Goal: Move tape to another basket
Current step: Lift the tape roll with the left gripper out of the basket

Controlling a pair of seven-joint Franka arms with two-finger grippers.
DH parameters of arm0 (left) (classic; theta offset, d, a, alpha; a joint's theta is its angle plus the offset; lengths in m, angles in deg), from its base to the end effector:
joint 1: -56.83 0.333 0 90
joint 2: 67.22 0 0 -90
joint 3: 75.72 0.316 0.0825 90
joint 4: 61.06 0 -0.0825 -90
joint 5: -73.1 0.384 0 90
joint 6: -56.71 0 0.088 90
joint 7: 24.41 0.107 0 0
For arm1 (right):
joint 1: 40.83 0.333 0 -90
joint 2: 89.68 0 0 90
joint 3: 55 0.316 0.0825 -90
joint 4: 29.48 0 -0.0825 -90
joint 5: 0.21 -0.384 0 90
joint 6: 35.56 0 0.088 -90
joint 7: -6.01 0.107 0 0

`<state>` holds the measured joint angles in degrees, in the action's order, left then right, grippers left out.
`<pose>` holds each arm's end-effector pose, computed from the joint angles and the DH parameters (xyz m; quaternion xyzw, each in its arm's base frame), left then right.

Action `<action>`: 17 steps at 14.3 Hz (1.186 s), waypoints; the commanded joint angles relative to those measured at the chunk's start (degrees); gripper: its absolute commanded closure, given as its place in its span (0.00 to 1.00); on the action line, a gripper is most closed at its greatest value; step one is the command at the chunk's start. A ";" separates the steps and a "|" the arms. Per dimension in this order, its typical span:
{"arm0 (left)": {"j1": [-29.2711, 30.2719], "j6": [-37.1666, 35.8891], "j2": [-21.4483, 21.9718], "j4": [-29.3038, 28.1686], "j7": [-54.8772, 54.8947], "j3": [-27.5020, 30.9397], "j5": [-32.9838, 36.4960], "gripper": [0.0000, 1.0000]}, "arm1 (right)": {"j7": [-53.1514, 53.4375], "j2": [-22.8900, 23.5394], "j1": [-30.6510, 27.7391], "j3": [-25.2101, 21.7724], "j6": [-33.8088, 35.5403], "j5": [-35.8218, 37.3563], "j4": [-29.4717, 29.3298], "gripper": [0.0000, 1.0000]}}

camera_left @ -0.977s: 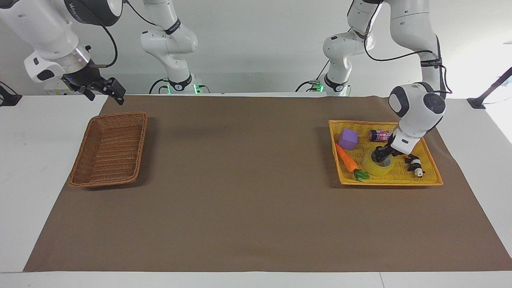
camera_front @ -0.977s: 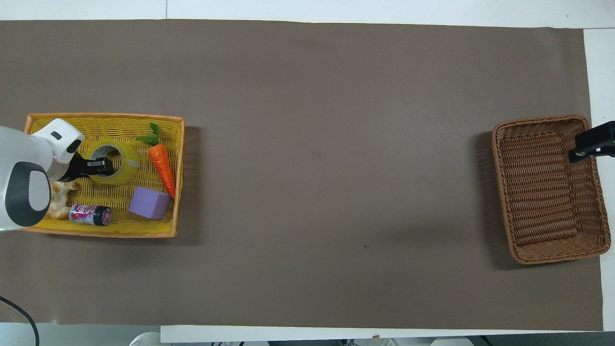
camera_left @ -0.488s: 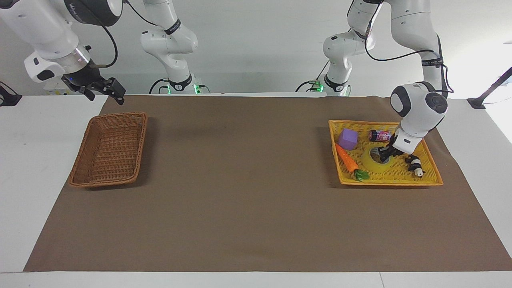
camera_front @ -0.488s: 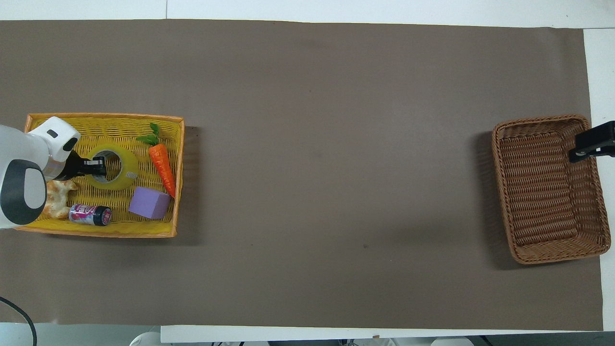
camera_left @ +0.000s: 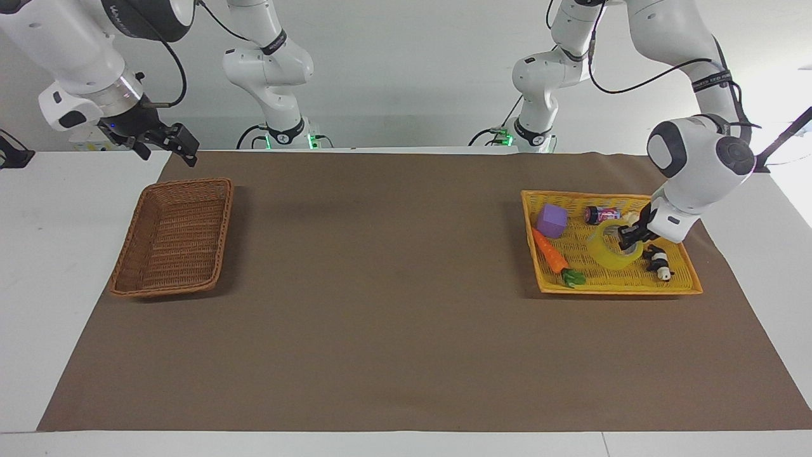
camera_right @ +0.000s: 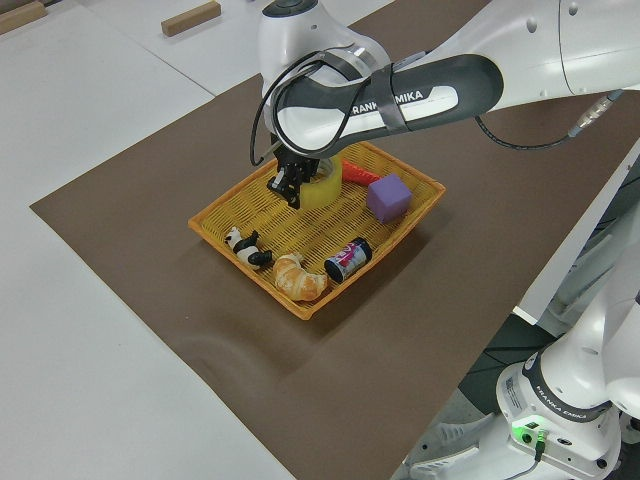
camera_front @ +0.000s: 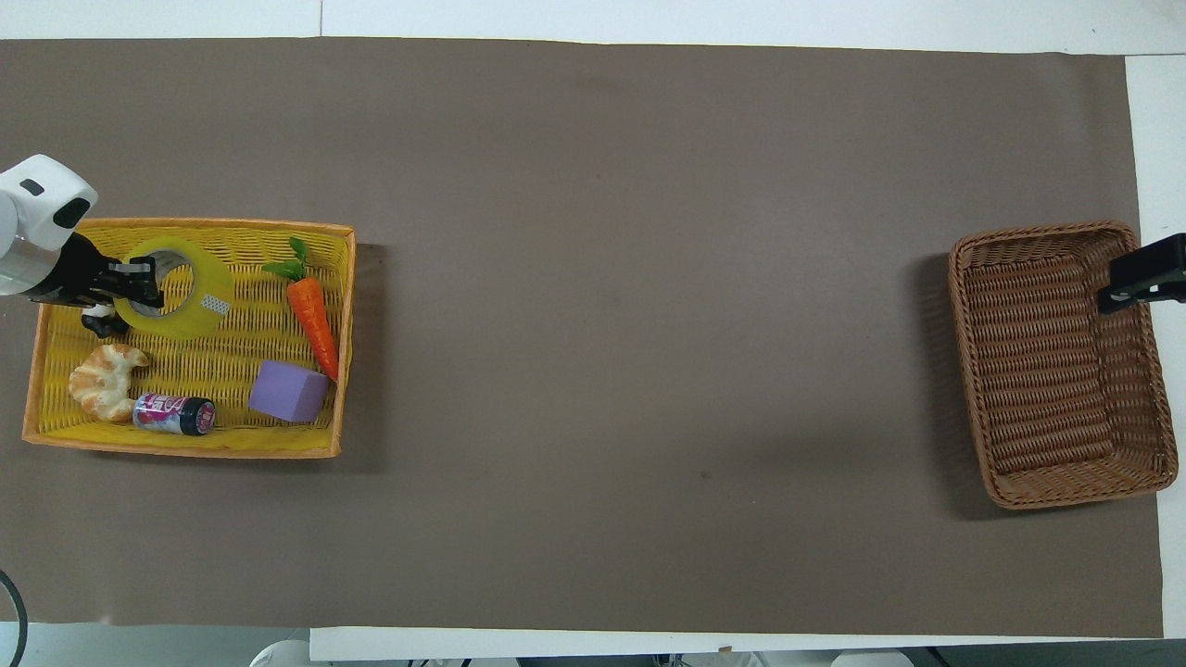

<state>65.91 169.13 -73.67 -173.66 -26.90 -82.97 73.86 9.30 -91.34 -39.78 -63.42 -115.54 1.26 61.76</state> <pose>0.5679 0.0205 0.4074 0.9977 0.0347 -0.0574 0.0008 0.5208 -0.0717 0.6163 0.9920 -0.0935 -0.0842 0.0077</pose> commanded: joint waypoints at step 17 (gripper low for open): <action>-33.95 2.81 -0.94 11.62 -41.55 -0.13 -11.13 0.97 | -1.53 -1.41 -0.53 0.42 0.60 -0.77 1.65 0.01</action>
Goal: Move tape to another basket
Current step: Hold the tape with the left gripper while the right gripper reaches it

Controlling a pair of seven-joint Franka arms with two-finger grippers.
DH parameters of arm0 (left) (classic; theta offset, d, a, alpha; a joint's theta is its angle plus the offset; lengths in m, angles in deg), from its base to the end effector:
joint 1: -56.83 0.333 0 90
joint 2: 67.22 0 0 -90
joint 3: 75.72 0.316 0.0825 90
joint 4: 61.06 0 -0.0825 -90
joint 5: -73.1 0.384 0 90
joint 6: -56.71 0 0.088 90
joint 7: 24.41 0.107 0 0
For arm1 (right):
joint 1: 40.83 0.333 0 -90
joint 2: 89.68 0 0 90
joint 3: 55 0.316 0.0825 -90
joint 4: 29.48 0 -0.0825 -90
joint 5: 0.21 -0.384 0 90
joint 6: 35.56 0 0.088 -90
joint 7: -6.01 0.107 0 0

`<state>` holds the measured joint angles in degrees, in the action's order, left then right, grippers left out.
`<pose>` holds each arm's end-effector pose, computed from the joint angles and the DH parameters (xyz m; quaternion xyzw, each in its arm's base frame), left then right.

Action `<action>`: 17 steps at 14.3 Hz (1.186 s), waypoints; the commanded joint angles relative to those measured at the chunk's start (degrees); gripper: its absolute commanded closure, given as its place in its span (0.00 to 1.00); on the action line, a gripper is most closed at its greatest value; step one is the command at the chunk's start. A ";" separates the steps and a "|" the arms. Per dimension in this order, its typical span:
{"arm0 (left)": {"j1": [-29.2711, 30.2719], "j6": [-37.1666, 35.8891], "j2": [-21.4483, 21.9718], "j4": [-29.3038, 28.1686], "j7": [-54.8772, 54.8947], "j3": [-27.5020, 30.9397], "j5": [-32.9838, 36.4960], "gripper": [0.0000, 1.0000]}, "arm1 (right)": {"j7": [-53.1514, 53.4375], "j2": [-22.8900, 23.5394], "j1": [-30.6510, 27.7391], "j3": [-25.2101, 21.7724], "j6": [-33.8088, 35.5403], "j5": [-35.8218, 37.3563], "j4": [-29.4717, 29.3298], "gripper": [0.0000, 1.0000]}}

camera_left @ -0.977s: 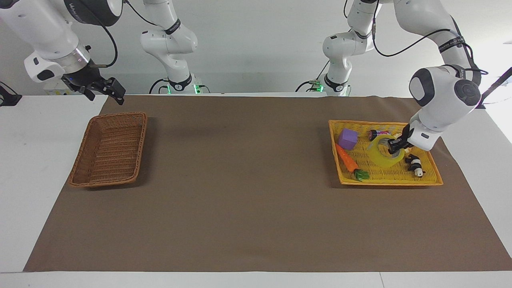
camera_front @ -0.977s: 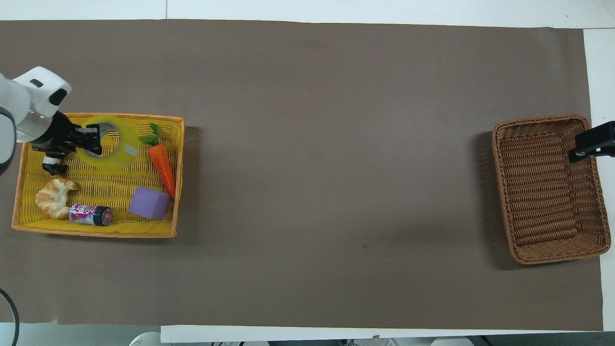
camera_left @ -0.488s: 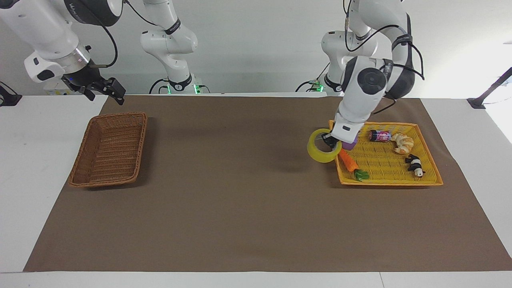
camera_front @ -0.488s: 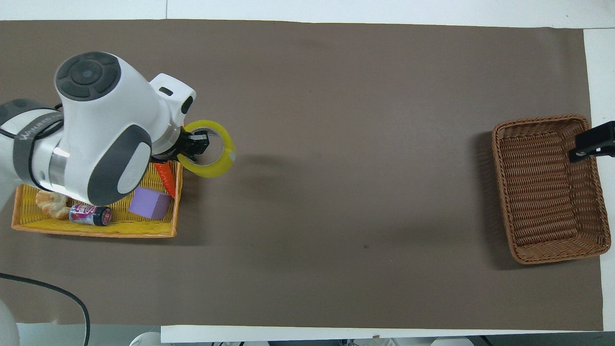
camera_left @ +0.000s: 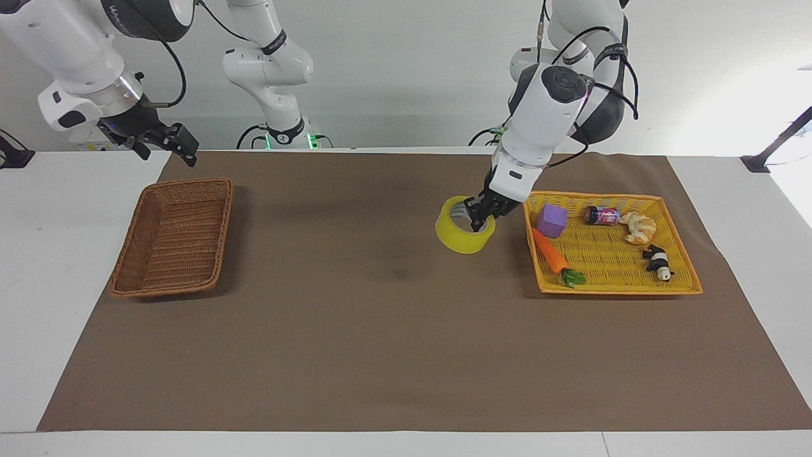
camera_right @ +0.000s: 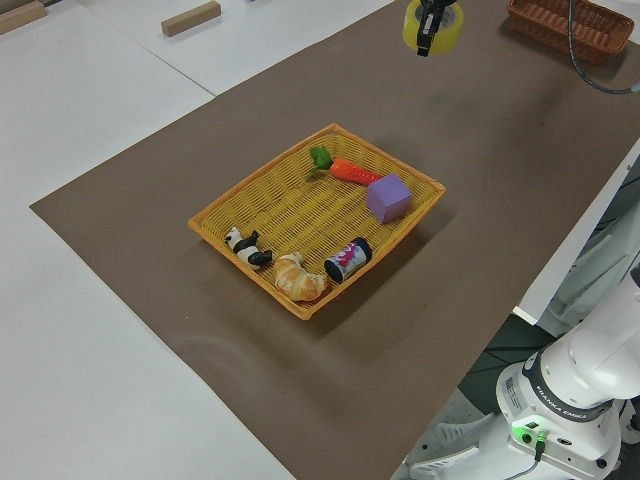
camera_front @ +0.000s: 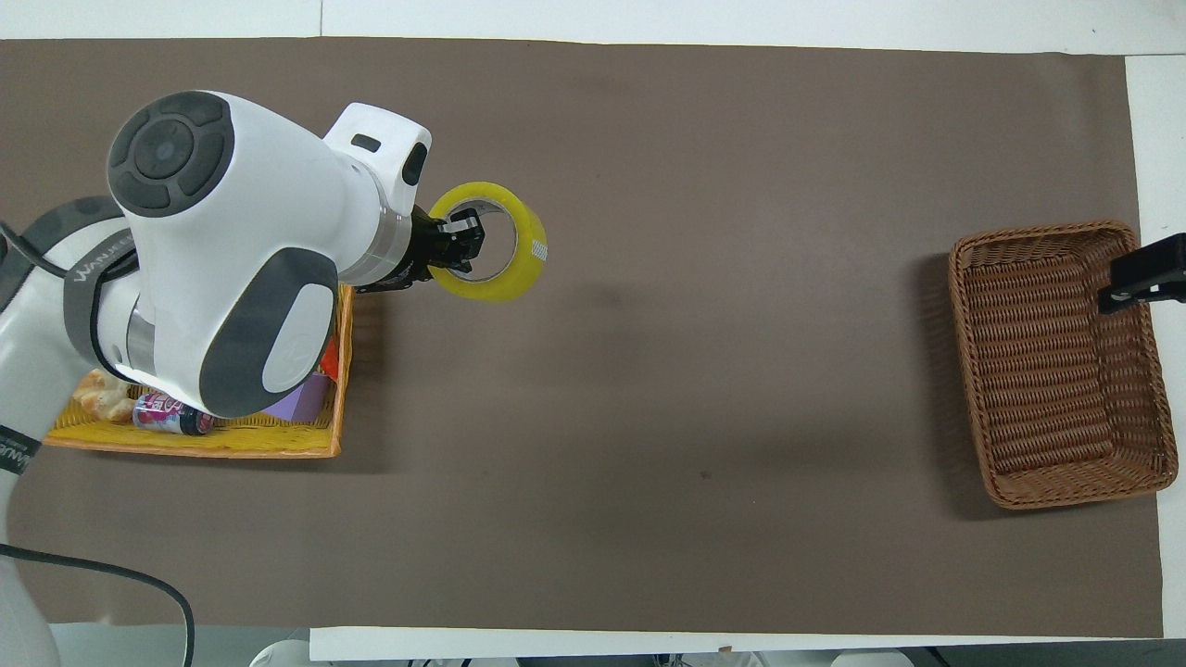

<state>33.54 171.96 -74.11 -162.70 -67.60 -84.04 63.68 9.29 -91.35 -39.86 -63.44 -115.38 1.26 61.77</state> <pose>0.5163 -0.3250 0.4987 0.9859 0.1317 -0.0048 0.1031 0.5203 -0.0725 0.6161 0.9918 -0.0943 -0.0856 0.0075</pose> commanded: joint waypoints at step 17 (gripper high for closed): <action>-0.96 -2.31 0.20 1.10 -0.14 1.03 -1.75 0.97 | -22.00 7.81 11.57 0.80 -26.40 -58.77 11.22 0.01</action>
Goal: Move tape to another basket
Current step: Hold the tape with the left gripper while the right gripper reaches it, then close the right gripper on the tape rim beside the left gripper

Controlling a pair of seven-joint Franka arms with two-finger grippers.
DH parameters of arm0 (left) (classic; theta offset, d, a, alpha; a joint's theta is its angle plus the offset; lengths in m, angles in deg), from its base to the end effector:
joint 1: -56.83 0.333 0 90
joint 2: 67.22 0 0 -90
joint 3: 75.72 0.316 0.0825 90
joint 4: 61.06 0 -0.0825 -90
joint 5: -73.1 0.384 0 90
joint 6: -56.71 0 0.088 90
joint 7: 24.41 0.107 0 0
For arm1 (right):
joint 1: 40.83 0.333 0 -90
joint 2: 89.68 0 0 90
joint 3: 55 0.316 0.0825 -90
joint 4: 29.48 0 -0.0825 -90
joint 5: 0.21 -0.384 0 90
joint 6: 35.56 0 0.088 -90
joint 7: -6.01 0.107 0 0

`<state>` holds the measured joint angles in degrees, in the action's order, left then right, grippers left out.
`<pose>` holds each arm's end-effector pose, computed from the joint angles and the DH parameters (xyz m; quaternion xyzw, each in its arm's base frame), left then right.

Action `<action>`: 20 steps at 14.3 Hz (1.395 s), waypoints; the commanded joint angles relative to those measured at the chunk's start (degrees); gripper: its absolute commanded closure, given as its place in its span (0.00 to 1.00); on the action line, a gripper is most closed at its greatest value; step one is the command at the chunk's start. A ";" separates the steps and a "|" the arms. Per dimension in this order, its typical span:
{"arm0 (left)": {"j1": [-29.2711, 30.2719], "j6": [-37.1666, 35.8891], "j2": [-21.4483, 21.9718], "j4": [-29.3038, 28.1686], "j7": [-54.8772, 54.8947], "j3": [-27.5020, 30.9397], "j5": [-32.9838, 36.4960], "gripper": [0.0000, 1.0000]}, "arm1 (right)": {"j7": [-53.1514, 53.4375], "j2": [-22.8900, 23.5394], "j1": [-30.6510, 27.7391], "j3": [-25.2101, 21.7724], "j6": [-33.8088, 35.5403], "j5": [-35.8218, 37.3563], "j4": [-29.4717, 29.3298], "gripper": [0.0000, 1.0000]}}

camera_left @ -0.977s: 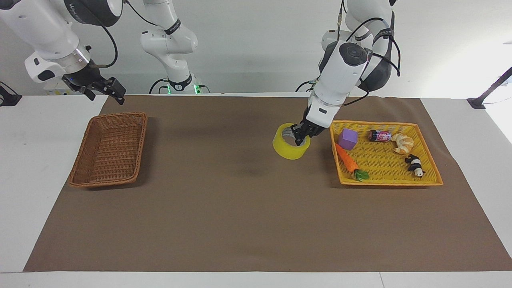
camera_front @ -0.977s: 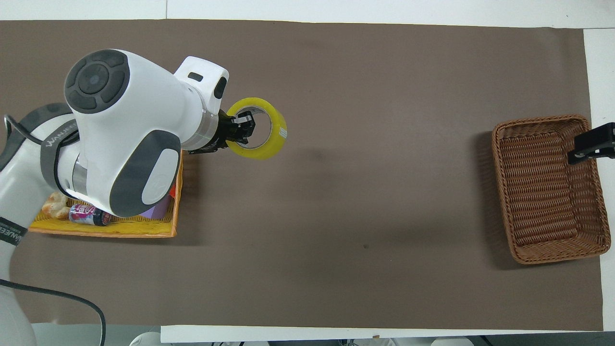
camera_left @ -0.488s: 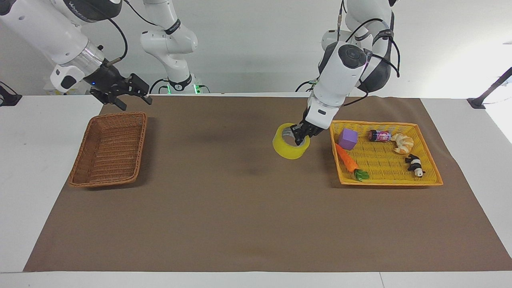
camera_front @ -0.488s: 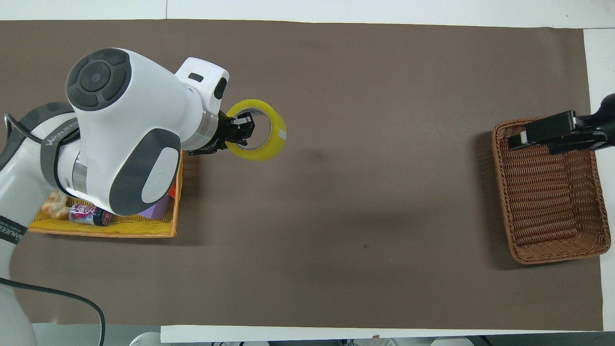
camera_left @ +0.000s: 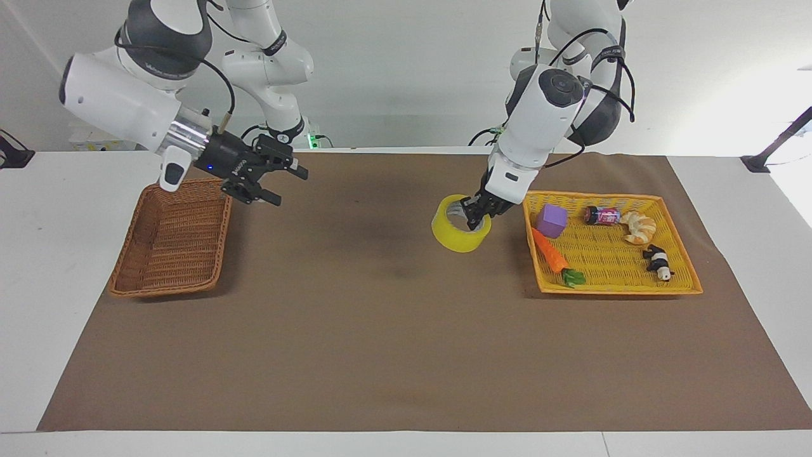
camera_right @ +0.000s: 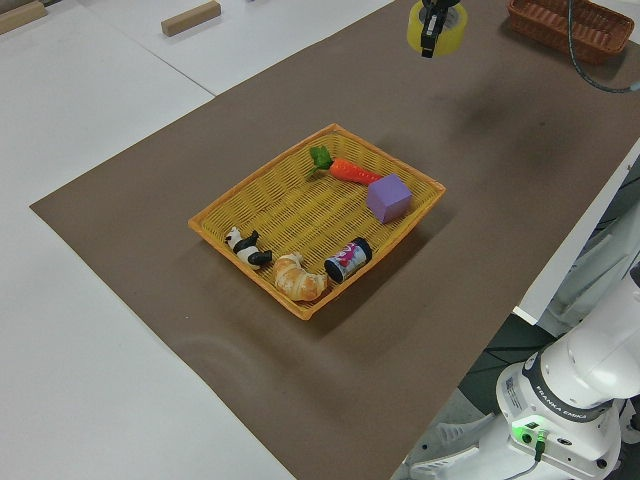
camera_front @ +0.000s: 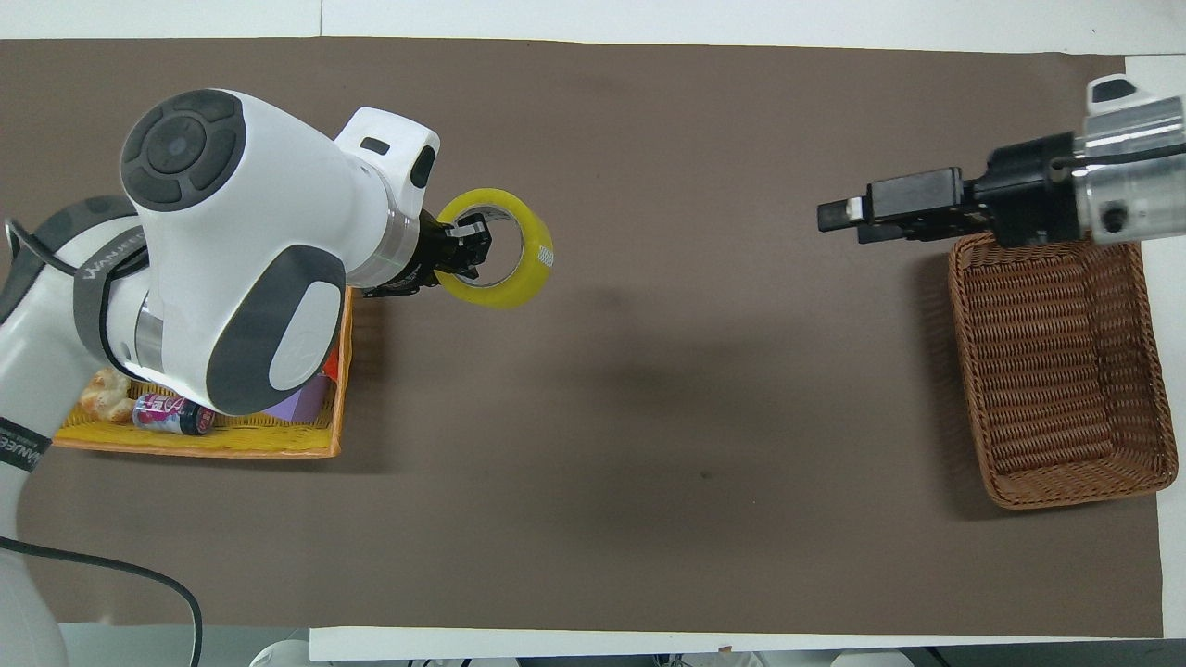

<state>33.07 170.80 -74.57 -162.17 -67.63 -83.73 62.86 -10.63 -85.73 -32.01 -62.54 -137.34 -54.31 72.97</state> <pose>0.5154 -0.3279 0.4965 0.9857 0.1323 -0.0169 0.1030 0.5831 0.0853 0.5337 -0.8982 -0.0297 -0.0235 0.4379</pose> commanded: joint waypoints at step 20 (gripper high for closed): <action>0.21 -1.42 1.02 0.04 -0.20 0.80 -1.01 0.97 | 0.90 11.08 21.95 -0.02 -21.18 -27.91 2.84 0.01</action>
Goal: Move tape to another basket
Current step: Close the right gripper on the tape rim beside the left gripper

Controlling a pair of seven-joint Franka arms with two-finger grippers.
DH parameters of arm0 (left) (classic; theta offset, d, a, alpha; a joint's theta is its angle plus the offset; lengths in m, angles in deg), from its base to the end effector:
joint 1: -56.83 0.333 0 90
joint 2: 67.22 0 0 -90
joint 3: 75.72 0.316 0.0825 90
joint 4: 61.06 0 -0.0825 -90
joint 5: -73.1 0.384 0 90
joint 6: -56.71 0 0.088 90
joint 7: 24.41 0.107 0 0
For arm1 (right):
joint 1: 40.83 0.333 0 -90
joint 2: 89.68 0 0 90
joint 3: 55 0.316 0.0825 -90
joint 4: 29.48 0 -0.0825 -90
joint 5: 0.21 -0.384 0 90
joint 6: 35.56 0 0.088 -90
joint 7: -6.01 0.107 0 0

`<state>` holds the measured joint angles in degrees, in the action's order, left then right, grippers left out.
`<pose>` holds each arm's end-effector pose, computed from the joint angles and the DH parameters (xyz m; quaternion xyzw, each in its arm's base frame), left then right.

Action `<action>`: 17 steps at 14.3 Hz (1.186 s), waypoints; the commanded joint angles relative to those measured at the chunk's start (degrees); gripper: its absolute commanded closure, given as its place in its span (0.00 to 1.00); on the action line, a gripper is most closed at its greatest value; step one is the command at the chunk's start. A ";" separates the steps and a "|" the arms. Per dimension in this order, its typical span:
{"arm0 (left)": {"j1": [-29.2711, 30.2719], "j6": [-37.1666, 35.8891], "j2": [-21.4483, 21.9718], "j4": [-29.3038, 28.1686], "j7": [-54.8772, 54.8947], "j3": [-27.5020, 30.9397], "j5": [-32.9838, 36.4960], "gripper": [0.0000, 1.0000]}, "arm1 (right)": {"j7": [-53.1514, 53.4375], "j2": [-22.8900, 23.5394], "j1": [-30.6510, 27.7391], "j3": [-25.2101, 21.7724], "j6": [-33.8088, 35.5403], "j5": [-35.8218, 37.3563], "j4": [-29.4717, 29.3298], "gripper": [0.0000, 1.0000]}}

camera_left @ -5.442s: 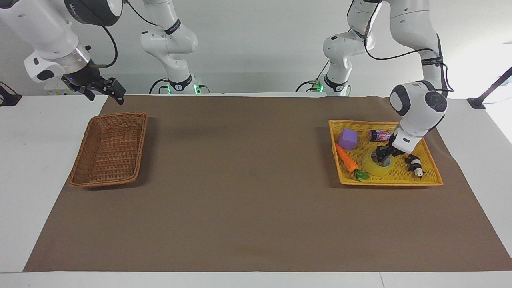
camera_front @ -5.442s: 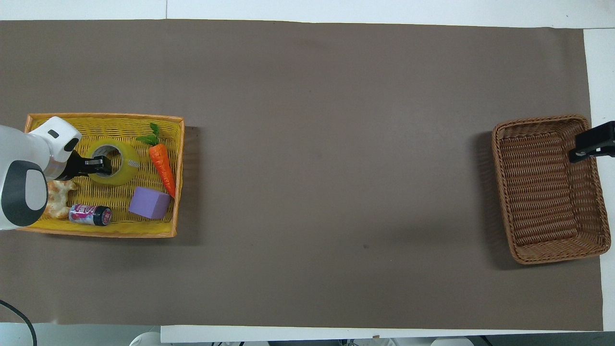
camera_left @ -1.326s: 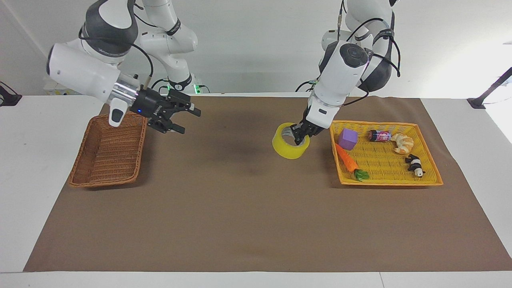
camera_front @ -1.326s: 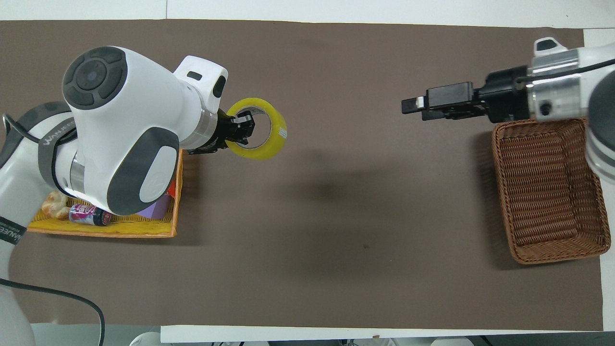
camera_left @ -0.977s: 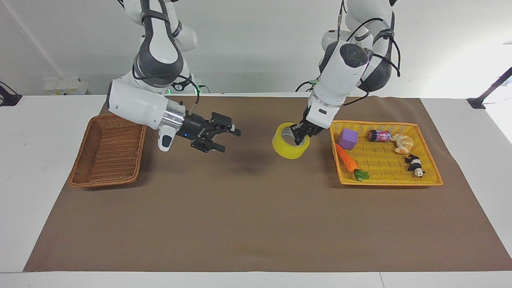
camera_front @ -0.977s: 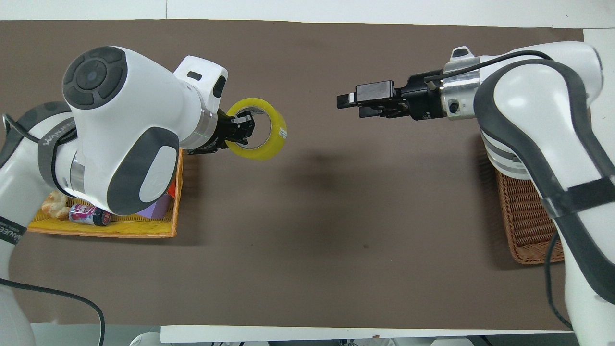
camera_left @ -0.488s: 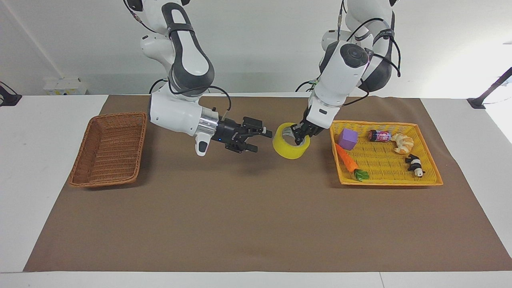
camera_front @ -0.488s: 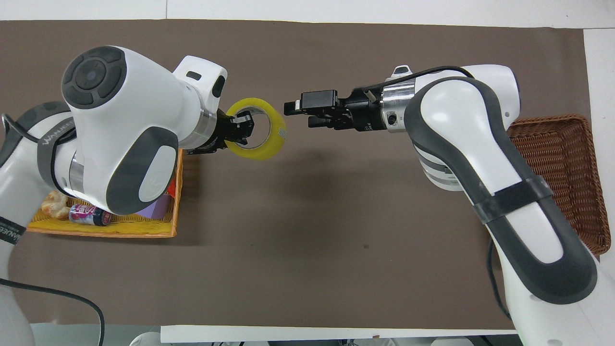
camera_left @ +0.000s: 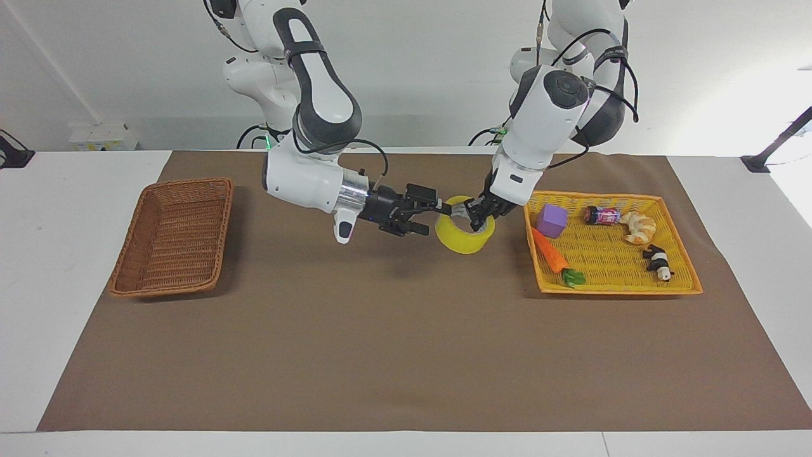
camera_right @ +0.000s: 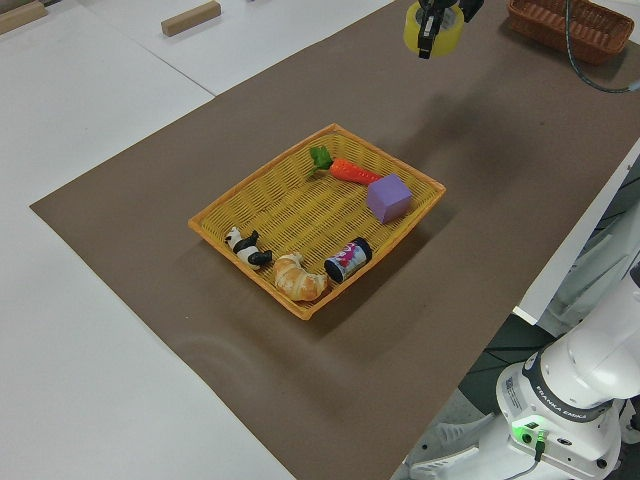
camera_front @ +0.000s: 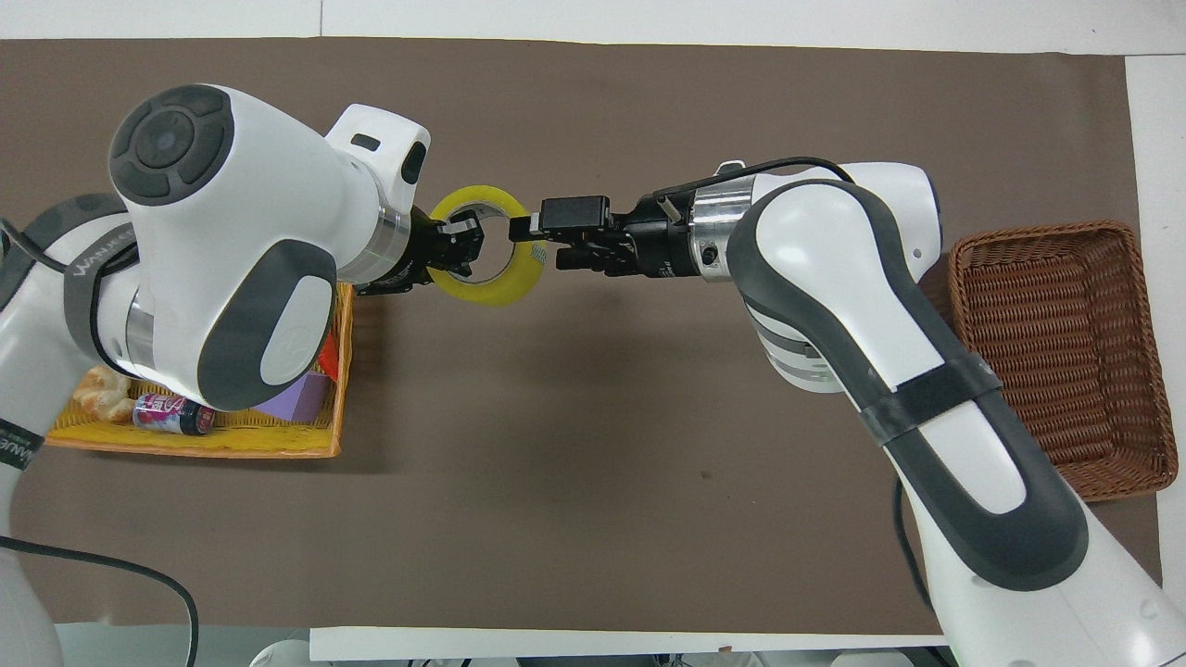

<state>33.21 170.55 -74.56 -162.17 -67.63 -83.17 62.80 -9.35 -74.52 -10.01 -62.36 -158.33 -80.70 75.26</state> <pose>0.5188 -0.3217 0.4961 0.9850 0.1383 -0.0179 0.1018 0.5743 0.3012 0.4246 -0.8398 0.0575 0.0138 0.5397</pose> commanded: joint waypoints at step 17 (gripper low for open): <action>0.24 -1.08 1.10 0.30 -0.46 0.24 -0.96 0.97 | -0.99 -0.13 1.09 -0.29 0.25 -1.16 0.72 0.78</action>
<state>33.27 170.54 -74.51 -162.17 -67.65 -83.08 62.79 -9.38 -74.47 -8.94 -62.50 -158.33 -80.94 75.42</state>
